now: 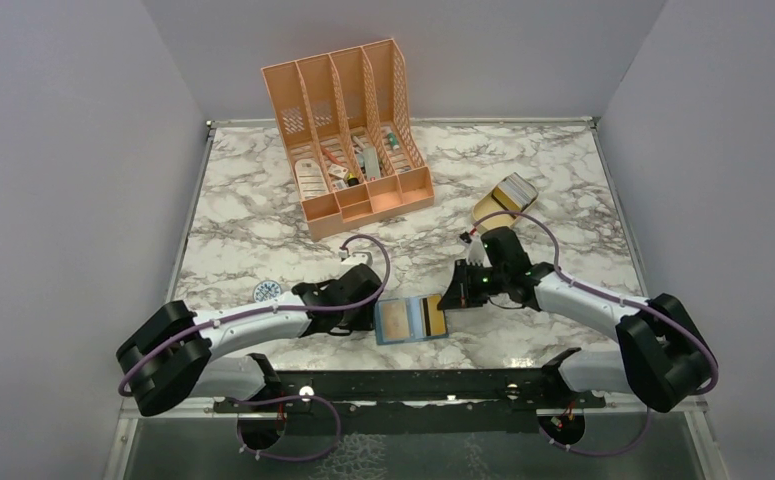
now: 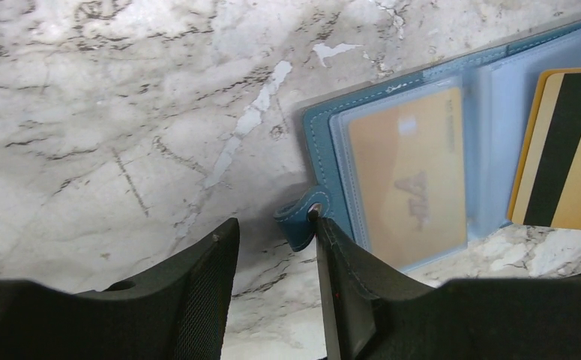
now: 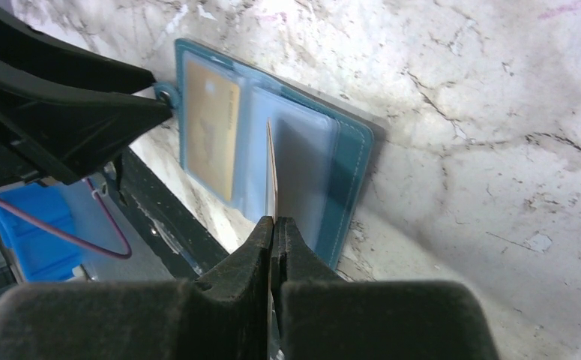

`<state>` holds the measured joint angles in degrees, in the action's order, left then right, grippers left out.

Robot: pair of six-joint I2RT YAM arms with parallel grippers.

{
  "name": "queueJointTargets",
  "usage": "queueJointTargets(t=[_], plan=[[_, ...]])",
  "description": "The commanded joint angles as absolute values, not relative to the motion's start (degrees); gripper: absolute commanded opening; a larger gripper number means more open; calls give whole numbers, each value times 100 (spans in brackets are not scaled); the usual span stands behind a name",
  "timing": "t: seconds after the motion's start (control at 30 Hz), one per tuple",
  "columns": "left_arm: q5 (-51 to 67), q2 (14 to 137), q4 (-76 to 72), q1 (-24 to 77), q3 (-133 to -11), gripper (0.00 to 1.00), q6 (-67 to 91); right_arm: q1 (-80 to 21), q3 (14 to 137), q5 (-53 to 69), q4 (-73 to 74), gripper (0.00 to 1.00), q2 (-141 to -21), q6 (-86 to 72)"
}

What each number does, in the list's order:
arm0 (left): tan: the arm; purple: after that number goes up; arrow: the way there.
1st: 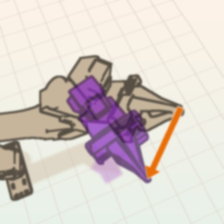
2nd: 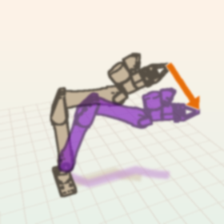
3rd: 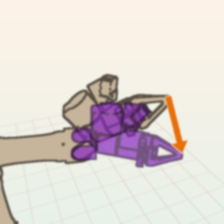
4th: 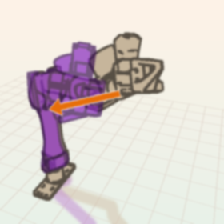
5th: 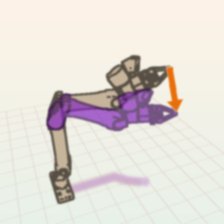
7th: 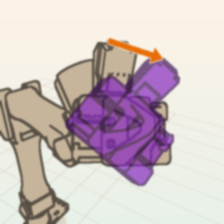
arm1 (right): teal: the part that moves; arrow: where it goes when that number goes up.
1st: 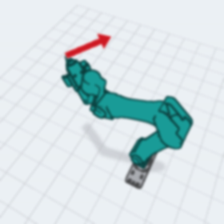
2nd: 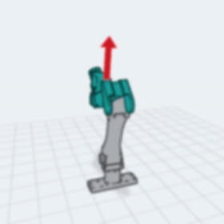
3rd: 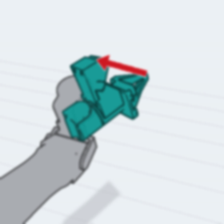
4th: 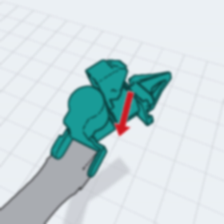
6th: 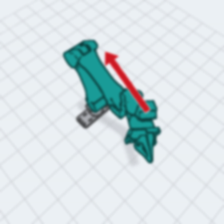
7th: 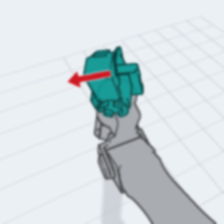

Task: Put the credit cards into the card holder
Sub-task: Adjust the card holder at the center of the board, then adjust the credit card.

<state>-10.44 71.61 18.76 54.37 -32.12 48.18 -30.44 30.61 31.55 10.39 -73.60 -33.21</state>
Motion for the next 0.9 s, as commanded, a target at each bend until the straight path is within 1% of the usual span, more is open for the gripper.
queueJointTargets(t=[0.0,0.07,0.13,0.27,0.37,0.5,0.53,0.6,0.73,0.87], plan=[[-1513,6896,2438,5416,-3146,44,4890,-3085,2937,2764,914,1,-7459,-3191],[-1502,6819,2467,5408,-3159,44,4918,-3085,2919,2841,874,1,-7462,-3211],[-1407,6690,2407,5410,-3159,46,4963,-3085,2918,3039,799,1,-7424,-3293],[-923,6322,1878,5413,-3013,48,5002,-3085,2821,3716,345,1,-7246,-3672],[-767,6162,1615,5412,-2887,49,5121,-3085,2780,3939,74,1,-7194,-3910],[-643,6177,1393,5411,-2865,56,4997,-3094,2782,4028,-117,1,-7330,-4070],[-565,6199,1326,5415,-2861,56,4959,-3094,2770,4086,-220,1,-7384,-4129],[-517,6249,1269,5409,-2885,56,4924,-3094,2760,4164,-370,1,-7512,-4215],[-606,6427,1308,5414,-2909,47,4874,-3101,2726,4247,-631,1,-7771,-4360],[-680,6602,1331,5410,-2884,46,4829,-3103,2749,4228,-773,1,-8030,-4403]])
